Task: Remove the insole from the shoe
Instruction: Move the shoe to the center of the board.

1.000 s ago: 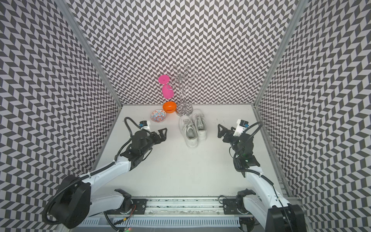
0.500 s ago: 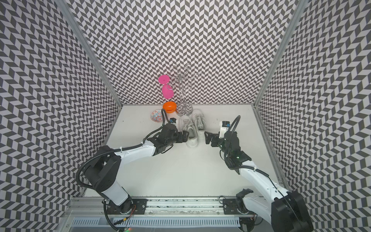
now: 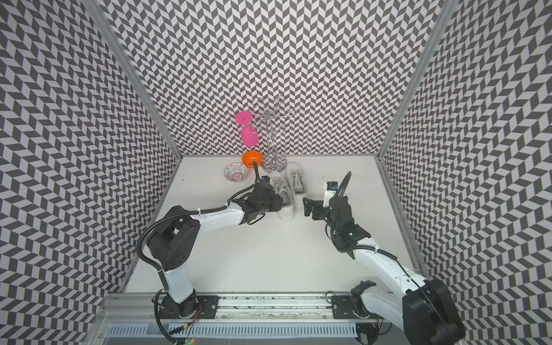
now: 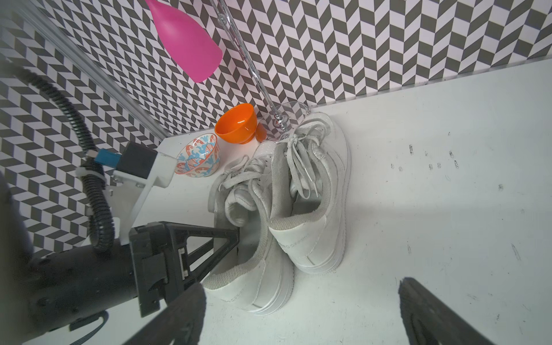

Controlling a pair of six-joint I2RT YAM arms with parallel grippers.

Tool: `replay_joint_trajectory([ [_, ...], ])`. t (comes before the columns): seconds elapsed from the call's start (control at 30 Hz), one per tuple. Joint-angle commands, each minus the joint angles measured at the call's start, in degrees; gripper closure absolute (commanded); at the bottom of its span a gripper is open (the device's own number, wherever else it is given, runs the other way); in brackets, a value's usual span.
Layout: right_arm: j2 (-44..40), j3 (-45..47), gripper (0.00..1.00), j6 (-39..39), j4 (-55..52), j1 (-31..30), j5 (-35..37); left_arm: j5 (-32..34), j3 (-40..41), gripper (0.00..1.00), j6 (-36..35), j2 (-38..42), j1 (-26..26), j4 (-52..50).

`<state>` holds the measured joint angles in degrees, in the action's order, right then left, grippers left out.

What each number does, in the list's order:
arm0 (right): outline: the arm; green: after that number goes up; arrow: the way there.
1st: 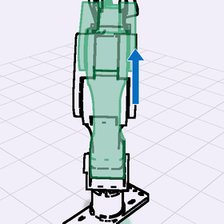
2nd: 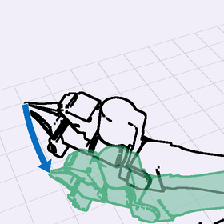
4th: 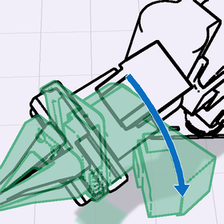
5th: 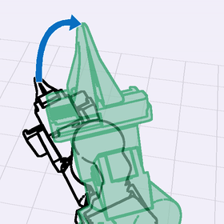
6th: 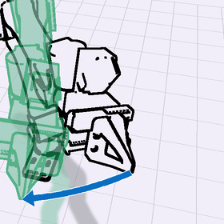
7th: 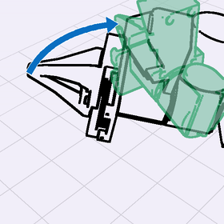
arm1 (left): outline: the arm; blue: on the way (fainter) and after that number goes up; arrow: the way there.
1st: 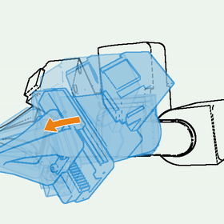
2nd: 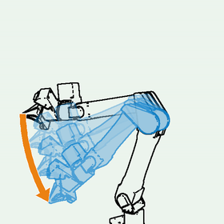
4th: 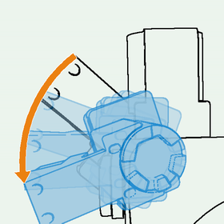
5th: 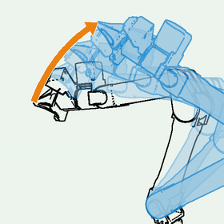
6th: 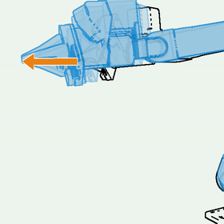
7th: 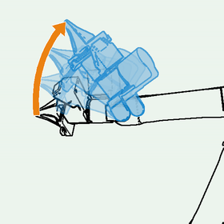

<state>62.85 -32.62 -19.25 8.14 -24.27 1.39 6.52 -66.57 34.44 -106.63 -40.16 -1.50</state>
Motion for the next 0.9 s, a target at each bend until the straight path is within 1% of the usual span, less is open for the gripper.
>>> replay_joint_trajectory([
  [0.0,-0.18,0.04,0.00,1.11,2.10,-0.68,1.50,2.99,-0.58,0.58,-0.60,-0.83,-0.23,-2.90],
  [0.1,-0.12,-0.16,0.01,1.37,1.82,-1.19,1.35,1.65,0.43,0.69,-1.17,-0.69,0.58,-2.30],
  [0.2,-0.01,-0.75,0.01,1.71,1.01,-2.27,1.62,2.75,1.50,0.76,-2.40,0.14,0.96,-2.47],
  [0.3,-0.33,-0.75,0.01,1.77,0.24,-3.21,1.97,4.40,2.09,0.93,-4.59,1.44,1.25,-3.67],
  [0.37,-0.86,-0.56,0.01,1.96,-0.24,-3.46,1.69,5.43,3.83,0.99,-6.15,3.58,1.30,-3.92],
  [0.5,-2.23,-0.17,0.02,2.51,-1.41,-4.34,0.84,6.84,10.44,1.00,-8.34,11.37,0.73,-4.18],
  [0.63,-2.91,0.32,0.04,3.97,-1.54,-6.72,-0.94,7.01,18.10,1.00,-9.53,20.03,-0.33,-4.76],
  [0.7,-2.82,0.36,0.05,5.13,-1.49,-8.51,-2.30,9.04,21.74,1.00,-9.00,24.25,-2.08,-6.00],
  [0.87,-2.21,0.25,0.11,8.14,-1.04,-14.10,-6.01,7.79,29.09,1.00,-7.99,31.63,-7.29,-6.74],
])
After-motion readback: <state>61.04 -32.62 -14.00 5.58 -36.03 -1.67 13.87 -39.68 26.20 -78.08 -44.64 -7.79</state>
